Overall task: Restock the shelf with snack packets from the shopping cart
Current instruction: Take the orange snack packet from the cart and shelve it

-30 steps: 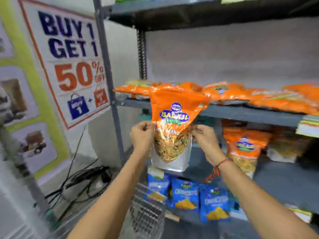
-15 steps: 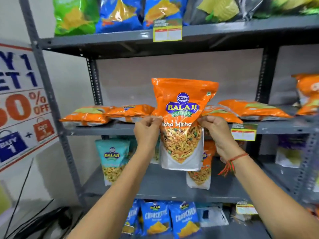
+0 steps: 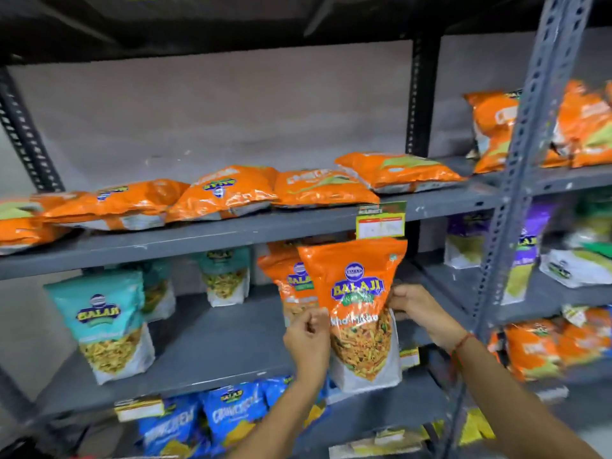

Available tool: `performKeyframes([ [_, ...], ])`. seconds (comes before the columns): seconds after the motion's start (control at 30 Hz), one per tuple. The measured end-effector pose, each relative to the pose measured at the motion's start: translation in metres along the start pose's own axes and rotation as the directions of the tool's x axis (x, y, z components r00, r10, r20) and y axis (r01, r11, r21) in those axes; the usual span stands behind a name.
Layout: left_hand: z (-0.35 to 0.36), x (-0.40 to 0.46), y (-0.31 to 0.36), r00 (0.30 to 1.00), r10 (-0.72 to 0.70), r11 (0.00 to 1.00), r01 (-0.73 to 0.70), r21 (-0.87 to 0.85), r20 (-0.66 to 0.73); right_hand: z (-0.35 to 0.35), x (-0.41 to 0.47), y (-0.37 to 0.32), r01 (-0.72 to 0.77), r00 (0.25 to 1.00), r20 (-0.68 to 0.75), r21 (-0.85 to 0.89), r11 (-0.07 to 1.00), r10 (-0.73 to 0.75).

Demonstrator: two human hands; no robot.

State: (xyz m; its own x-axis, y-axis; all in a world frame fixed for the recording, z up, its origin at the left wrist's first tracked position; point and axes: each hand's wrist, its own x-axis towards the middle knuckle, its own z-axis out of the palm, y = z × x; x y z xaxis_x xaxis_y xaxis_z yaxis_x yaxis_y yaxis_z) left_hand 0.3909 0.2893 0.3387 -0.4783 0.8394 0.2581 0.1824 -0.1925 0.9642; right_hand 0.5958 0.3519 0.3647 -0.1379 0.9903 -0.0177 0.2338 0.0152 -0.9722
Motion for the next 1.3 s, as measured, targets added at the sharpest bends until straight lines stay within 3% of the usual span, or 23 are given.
performKeyframes([
  [0.1,0.053,0.006,-0.031,0.984,-0.153,0.988,0.155,-0.014,0.093,-0.032,0.023,0.028,-0.028,0.997,-0.067,-0.039,0.999,0.025],
  [0.2,0.103,0.024,-0.042,0.972,-0.194,0.981,0.195,0.004,0.13,-0.06,0.055,0.045,-0.013,0.985,-0.171,-0.087,0.996,-0.002],
  [0.4,0.172,0.07,-0.057,0.981,-0.163,0.981,0.15,0.12,0.102,-0.092,0.116,0.071,0.0,0.963,-0.269,-0.094,0.996,-0.025],
  [0.6,0.208,0.096,-0.072,0.984,-0.166,0.969,0.153,0.196,0.056,-0.105,0.164,0.1,-0.057,0.962,-0.268,-0.037,0.998,0.045],
  [0.97,0.223,0.101,-0.088,0.983,-0.134,0.985,0.119,0.124,0.124,-0.102,0.176,0.11,-0.053,0.943,-0.323,0.107,0.993,0.085],
  [1.07,0.212,0.097,-0.085,0.982,-0.141,0.987,0.129,0.101,0.123,-0.091,0.171,0.107,0.018,0.874,-0.482,0.154,0.988,0.059],
  [1.17,0.186,0.095,-0.075,0.995,-0.079,0.995,0.075,0.072,0.066,-0.07,0.159,0.094,0.162,0.719,-0.695,0.182,0.97,0.01],
  [1.23,0.161,0.094,-0.069,0.999,-0.05,0.998,0.05,0.03,0.012,-0.048,0.147,0.08,0.238,0.662,-0.749,0.17,0.956,-0.031],
  [1.3,0.13,0.091,-0.06,0.998,-0.031,0.999,0.03,-0.021,-0.063,-0.02,0.132,0.063,0.311,0.655,-0.749,0.153,0.938,-0.095],
])
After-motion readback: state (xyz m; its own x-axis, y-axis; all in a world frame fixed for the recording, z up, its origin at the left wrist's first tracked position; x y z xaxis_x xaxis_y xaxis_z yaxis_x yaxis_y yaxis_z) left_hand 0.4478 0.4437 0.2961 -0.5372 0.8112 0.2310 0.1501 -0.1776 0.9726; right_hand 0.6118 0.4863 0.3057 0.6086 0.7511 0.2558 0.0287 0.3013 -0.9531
